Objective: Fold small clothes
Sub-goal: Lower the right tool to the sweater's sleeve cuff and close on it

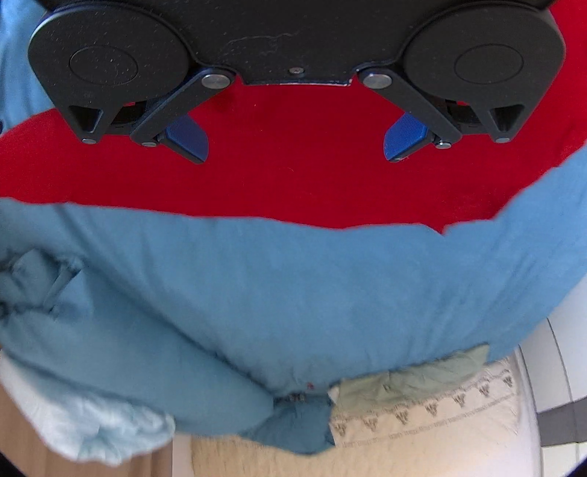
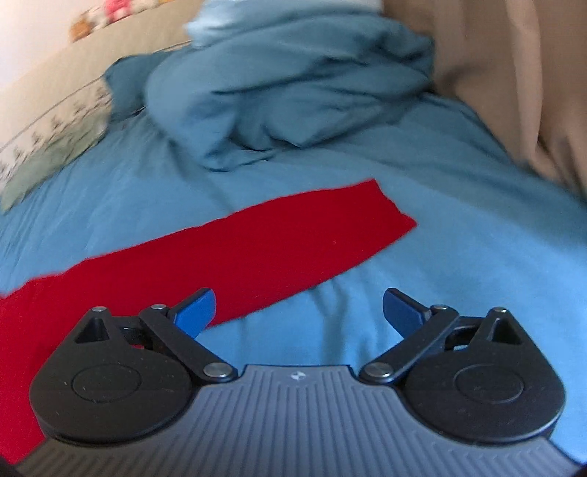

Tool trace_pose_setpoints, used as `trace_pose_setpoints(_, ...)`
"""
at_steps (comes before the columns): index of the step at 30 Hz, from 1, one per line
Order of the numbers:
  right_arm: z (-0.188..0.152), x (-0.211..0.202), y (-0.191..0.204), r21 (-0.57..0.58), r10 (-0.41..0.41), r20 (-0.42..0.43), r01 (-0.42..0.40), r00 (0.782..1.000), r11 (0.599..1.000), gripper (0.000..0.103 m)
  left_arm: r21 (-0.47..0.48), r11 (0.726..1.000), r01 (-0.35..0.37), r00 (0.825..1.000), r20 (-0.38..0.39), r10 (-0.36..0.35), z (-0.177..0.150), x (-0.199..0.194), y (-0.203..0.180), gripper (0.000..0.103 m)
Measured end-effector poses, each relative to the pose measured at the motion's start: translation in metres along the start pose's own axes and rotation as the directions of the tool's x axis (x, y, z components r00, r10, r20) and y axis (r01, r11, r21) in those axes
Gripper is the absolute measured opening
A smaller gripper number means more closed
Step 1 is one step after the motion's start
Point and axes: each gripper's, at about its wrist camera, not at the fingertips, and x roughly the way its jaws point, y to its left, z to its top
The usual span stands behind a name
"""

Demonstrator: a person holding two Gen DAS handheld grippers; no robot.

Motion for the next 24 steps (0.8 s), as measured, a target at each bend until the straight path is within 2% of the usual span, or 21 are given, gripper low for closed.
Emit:
trace_pose_setpoints(1, -0.001, 0.008, -0.003, 0.026, -0.002, -0.005, 0.002, 1.000, 1.000, 0.103, 0.001, 1.000, 0.000, 1.000, -0.024, 0.000, -0.001, 0.013, -0.002, 0.103)
trace_pose_setpoints(4, 0.000, 0.032, -0.011, 0.108, -0.015, -0.019, 0.017, 1.000, 0.994, 0.091, 0.005, 1.000, 0.006, 0.996, -0.084, -0.005, -0.002, 0.040, -0.008, 0.103)
trace_pose_setpoints(10, 0.019, 0.060, -0.014, 0.152, -0.064, -0.001, 0.063, 0.998, 0.986, 0.067, 0.044, 0.999, 0.018, 0.986, -0.165, -0.010, -0.001, 0.077, -0.020, 0.103)
trace_pose_setpoints(11, 0.023, 0.065, -0.016, 0.161, -0.067, -0.005, 0.067, 0.998, 0.985, 0.060, 0.043, 0.999, 0.025, 0.984, -0.180, -0.017, -0.001, 0.081, -0.021, 0.103)
trace_pose_setpoints(12, 0.026, 0.069, -0.018, 0.170, -0.073, -0.008, 0.073, 0.997, 0.983, 0.047, 0.040, 0.999, 0.033, 0.981, -0.194, -0.025, -0.001, 0.085, -0.021, 0.103)
trace_pose_setpoints(15, 0.035, 0.069, -0.020, 0.193, -0.083, -0.023, 0.085, 0.996, 0.977, 0.026, 0.026, 0.999, 0.034, 0.971, -0.236, -0.027, 0.003, 0.100, -0.024, 0.103)
trace_pose_setpoints(19, 0.050, 0.051, 0.003, 0.114, -0.088, 0.007, 0.086, 0.996, 0.990, 0.022, 0.031, 0.998, 0.060, 0.964, -0.262, -0.050, 0.009, 0.100, -0.016, 0.103)
trace_pose_setpoints(20, 0.055, 0.045, 0.011, 0.098, -0.074, 0.019, 0.072, 0.997, 0.993, 0.022, 0.022, 0.998, 0.064, 0.964, -0.259, -0.056, 0.013, 0.100, -0.011, 0.099)
trace_pose_setpoints(24, 0.082, 0.015, 0.062, 0.043, 0.030, 0.073, -0.033, 0.997, 0.999, 0.022, -0.039, 0.998, 0.054, 0.983, -0.172, -0.060, 0.032, 0.071, 0.030, 0.098)
